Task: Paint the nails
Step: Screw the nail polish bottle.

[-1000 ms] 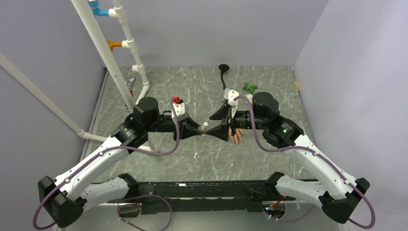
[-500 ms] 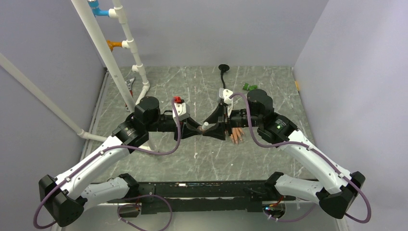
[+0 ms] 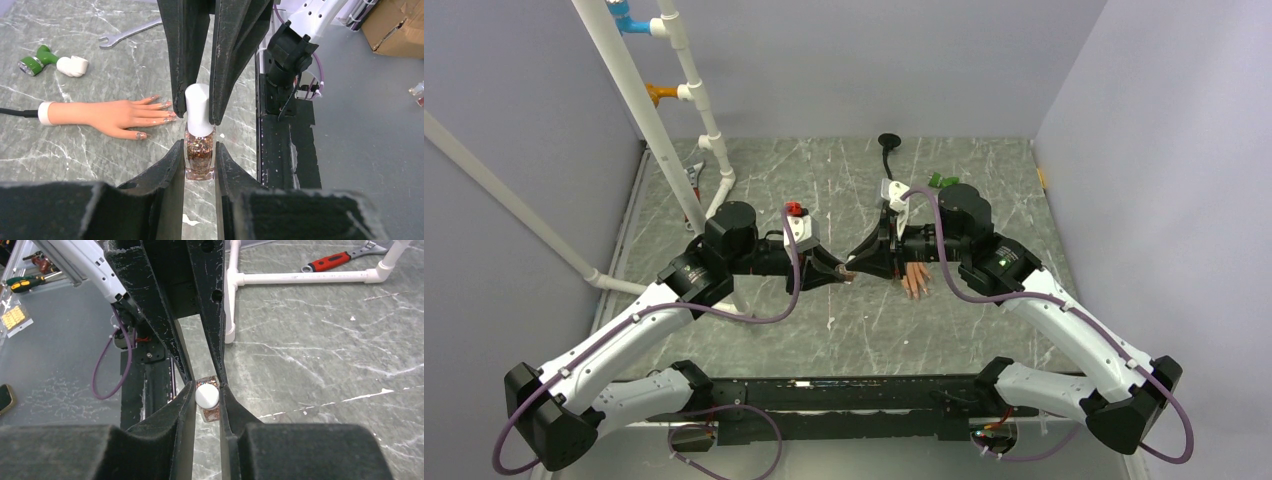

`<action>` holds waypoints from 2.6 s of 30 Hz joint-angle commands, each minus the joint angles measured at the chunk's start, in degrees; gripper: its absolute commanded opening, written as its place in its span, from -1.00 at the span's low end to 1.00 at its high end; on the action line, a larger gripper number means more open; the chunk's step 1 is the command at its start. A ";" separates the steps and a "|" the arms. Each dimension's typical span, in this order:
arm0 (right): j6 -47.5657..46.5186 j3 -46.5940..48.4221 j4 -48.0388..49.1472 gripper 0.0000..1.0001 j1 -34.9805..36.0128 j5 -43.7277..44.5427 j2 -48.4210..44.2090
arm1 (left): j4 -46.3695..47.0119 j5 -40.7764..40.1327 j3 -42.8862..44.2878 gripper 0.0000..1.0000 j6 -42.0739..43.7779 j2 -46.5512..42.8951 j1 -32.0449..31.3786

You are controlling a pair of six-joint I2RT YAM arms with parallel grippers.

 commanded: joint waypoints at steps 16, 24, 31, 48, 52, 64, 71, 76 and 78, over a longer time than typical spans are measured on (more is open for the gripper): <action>9.11 -3.74 5.38 -1.00 0.27 8.52 -2.41 | 1.53 -5.54 2.06 -1.00 -0.35 -0.45 -0.10; 11.30 -3.53 4.54 -1.00 2.17 14.33 -2.63 | 1.72 -8.07 1.95 -1.00 -0.81 -0.44 -0.09; 15.00 -3.94 5.54 -1.00 6.07 20.74 -1.73 | 2.20 -10.55 1.40 -1.00 -1.08 -1.05 -0.08; 25.38 -1.77 2.64 -1.00 11.68 39.20 0.92 | 2.34 -13.85 0.96 -1.00 -1.25 -2.55 -0.10; 26.75 -1.07 2.57 -1.00 12.27 40.15 1.14 | 2.47 -14.24 0.86 -1.00 -1.17 -2.91 -0.09; 25.49 2.52 1.15 0.28 12.47 40.74 -0.13 | 2.28 -13.94 0.92 -1.00 -1.08 -3.08 -0.10; 21.27 4.87 -0.31 0.39 10.87 40.55 -5.03 | 2.27 -13.54 0.95 -1.00 -0.99 -3.10 -0.05; 16.67 4.52 -2.98 0.39 6.90 38.59 -6.42 | 3.19 -12.91 0.51 -1.00 -1.54 -2.57 -0.05; 13.87 3.79 -2.82 0.39 5.53 34.54 -7.55 | 2.46 -11.90 1.12 -1.00 -1.36 -2.23 -0.04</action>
